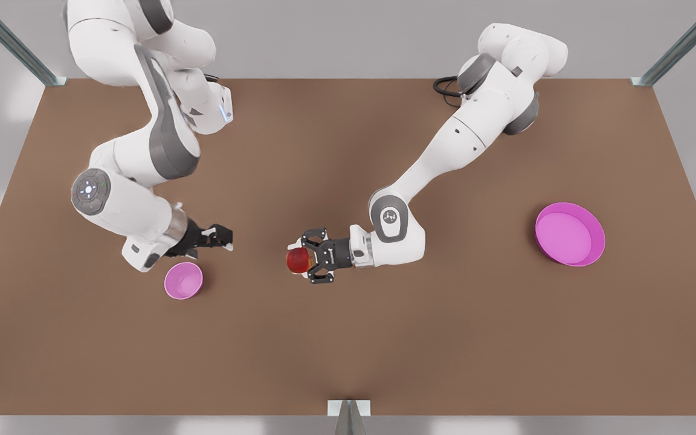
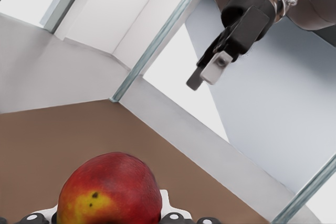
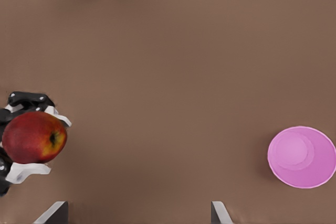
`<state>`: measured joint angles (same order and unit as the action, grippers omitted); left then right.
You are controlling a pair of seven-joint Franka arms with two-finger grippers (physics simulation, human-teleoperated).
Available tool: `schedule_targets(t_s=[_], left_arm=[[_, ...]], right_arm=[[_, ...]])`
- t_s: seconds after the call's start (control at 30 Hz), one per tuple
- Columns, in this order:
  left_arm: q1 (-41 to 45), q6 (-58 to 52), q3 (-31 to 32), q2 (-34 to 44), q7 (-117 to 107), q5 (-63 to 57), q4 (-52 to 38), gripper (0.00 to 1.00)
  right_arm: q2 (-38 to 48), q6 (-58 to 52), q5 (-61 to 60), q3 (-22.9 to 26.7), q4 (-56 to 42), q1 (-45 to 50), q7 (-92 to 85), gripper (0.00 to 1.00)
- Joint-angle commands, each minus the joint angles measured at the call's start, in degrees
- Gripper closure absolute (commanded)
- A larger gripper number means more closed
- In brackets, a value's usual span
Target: Use the left arm to pick up the apple from the plate, transfer it to the gripper of the right arm, and then use the right arm to place it into the bowl
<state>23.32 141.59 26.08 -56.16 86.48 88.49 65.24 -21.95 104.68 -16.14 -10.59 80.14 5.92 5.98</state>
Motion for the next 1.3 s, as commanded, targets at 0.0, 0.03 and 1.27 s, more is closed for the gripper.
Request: schedule_targets(t_s=[0.0,0.03,1.27], left_arm=[[0.1,-0.4,0.0,0.1,3.4,0.0,0.0,0.35],[0.1,-0.4,0.0,0.1,3.4,0.0,0.1,0.35],[0.1,-0.4,0.0,0.1,3.2,0.0,0.0,0.35]], right_arm=[[-2.7,12.3,-21.4,0.0,0.0,-0.6,12.4,0.0],[-4.3,13.0,-29.2,0.1,0.2,-0.8,6.3,0.0],[-20.8,-8.3,-73.9,-5.5,11.4,-5.5,-55.1,0.0]])
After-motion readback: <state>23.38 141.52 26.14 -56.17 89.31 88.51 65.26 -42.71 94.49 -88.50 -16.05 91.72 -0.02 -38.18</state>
